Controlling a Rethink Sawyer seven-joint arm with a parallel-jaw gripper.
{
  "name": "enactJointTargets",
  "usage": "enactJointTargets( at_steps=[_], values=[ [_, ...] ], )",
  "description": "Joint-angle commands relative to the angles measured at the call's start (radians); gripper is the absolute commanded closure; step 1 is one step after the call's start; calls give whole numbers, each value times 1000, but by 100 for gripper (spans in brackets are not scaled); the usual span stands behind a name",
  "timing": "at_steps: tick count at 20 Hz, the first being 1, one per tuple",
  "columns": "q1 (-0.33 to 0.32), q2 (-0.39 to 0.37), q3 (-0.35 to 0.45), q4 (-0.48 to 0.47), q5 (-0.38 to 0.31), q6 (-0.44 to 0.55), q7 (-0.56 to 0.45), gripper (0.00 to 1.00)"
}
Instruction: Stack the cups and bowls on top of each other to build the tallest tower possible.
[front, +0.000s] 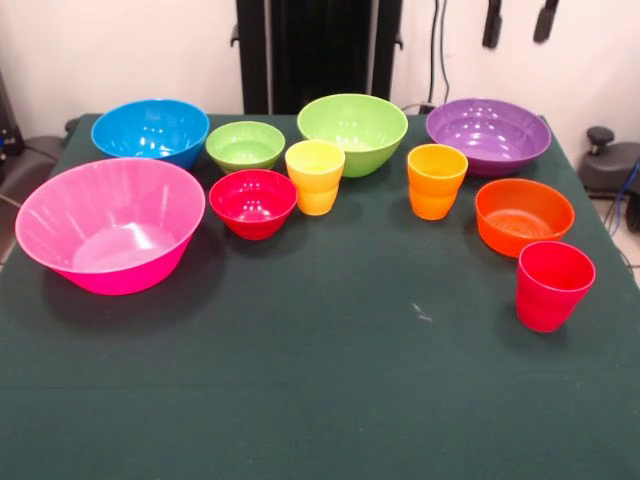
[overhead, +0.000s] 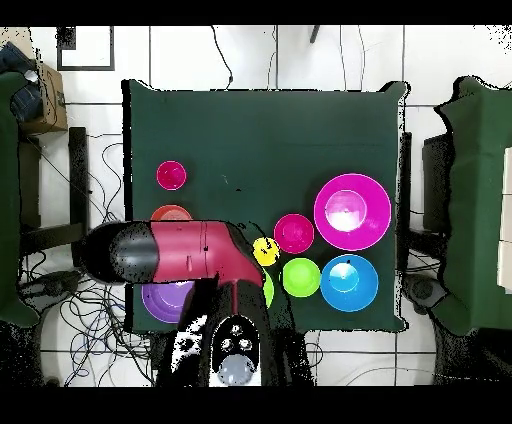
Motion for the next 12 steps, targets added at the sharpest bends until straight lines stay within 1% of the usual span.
enactJointTargets(
  at_steps=[1, 3, 5, 6, 8, 9, 12],
  values=[
    [20, 180, 41, -59, -57, -108, 142, 0],
    [22, 191, 39, -54, -50, -131, 143, 0],
    [39, 230, 30, -80, -48, -163, 163, 0],
    [40, 248, 32, -80, -41, -198, 169, 0],
    [48, 261, 23, -91, -39, -209, 173, 0],
    [49, 265, 20, -93, -37, -211, 171, 0],
    [44, 296, 20, -92, -37, -268, 162, 0]
  ],
)
